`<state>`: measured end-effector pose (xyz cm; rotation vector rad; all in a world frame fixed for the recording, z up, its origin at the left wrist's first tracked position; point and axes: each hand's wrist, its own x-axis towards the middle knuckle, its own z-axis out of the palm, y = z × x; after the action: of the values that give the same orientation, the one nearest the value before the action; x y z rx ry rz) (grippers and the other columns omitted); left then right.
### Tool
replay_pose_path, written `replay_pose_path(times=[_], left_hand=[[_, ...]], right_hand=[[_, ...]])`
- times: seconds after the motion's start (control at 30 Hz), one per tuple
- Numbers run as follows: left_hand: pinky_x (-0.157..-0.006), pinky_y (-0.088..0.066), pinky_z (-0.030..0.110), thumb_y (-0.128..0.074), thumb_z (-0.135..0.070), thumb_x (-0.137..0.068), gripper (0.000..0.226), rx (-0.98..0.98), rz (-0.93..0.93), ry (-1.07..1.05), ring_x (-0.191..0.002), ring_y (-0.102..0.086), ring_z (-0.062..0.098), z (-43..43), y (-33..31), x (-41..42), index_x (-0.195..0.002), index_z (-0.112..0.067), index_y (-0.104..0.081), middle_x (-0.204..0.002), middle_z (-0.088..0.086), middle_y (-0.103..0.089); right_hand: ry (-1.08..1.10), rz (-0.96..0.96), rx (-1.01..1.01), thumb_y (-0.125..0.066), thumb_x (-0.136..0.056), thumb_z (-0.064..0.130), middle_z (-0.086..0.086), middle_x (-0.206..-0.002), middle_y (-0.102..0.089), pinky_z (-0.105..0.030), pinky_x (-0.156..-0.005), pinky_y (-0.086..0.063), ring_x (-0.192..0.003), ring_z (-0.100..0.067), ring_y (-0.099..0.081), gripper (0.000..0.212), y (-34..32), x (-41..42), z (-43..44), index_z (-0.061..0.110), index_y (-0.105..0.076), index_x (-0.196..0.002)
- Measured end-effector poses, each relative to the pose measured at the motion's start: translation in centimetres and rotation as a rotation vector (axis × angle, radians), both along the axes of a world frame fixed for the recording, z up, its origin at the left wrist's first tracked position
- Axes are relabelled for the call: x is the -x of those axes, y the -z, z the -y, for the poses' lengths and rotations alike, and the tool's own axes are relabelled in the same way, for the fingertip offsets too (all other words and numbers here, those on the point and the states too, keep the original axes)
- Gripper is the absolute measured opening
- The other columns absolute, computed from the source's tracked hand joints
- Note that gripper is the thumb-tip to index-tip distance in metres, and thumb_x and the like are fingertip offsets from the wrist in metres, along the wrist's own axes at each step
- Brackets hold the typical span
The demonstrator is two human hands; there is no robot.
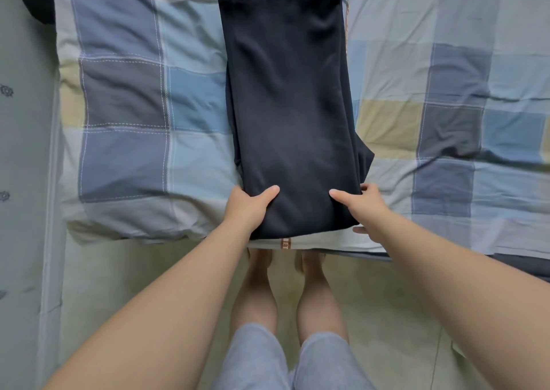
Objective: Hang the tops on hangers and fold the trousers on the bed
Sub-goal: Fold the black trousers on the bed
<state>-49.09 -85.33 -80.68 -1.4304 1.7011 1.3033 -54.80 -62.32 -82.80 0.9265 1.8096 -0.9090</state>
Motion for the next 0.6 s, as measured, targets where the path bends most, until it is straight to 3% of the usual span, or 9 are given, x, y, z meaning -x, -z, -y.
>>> replay_pose_path(times=[0.1, 0.2, 0.33, 0.47, 0.6], left_hand=[[-0.093, -0.057, 0.044, -0.078, -0.039, -0.086, 0.054, -0.137, -0.019, -0.101, -0.104, -0.067, 0.027, -0.8, -0.5, -1.4, -0.130, -0.014, -0.060, -0.121, 0.001, -0.069], [-0.084, -0.057, 0.037, -0.077, -0.032, -0.089, 0.047, -0.196, -0.025, -0.130, -0.101, -0.068, 0.024, -0.5, -1.4, -2.0, -0.129, -0.014, -0.060, -0.119, 0.001, -0.069], [-0.093, -0.057, 0.040, -0.079, -0.033, -0.087, 0.055, -0.240, 0.015, -0.097, -0.106, -0.068, 0.024, 0.8, -2.6, -3.3, -0.134, -0.013, -0.059, -0.125, 0.002, -0.068], [-0.085, -0.060, 0.041, -0.081, -0.037, -0.084, 0.059, -0.221, 0.100, -0.087, -0.102, -0.069, 0.027, 1.2, -4.3, -5.0, -0.131, -0.010, -0.059, -0.120, 0.004, -0.069], [-0.075, -0.058, 0.036, -0.083, -0.036, -0.083, 0.058, -0.238, 0.158, -0.124, -0.101, -0.069, 0.027, 0.7, -6.7, -7.3, -0.130, -0.011, -0.060, -0.119, 0.004, -0.070]], right_hand=[[-0.017, 0.065, 0.010, -0.081, -0.077, 0.051, -0.001, -0.128, -0.056, -0.042, -0.091, -0.050, -0.112, -0.025, -0.056, 0.075, -0.8, -0.7, -0.3, 0.015, -0.046, -0.133], [-0.070, 0.085, 0.008, -0.080, -0.076, 0.053, -0.002, -0.123, -0.060, -0.033, -0.081, -0.044, -0.109, -0.024, -0.058, 0.072, -2.1, -0.8, -0.8, 0.013, -0.051, -0.129], [-0.061, 0.213, 0.103, -0.085, -0.072, 0.051, 0.005, -0.109, -0.066, -0.026, -0.066, -0.043, -0.090, -0.016, -0.061, 0.064, -4.4, -1.0, -1.1, 0.018, -0.059, -0.121], [-0.027, 0.212, 0.121, -0.086, -0.074, 0.042, 0.003, -0.114, -0.067, -0.030, -0.081, -0.055, -0.100, -0.017, -0.066, 0.057, -6.2, -2.7, -1.0, 0.017, -0.061, -0.118], [0.026, 0.160, 0.096, -0.088, -0.060, 0.048, -0.002, -0.118, -0.067, -0.042, -0.092, -0.058, -0.104, -0.024, -0.067, 0.080, -8.8, -6.0, -1.0, 0.013, -0.058, -0.126]])
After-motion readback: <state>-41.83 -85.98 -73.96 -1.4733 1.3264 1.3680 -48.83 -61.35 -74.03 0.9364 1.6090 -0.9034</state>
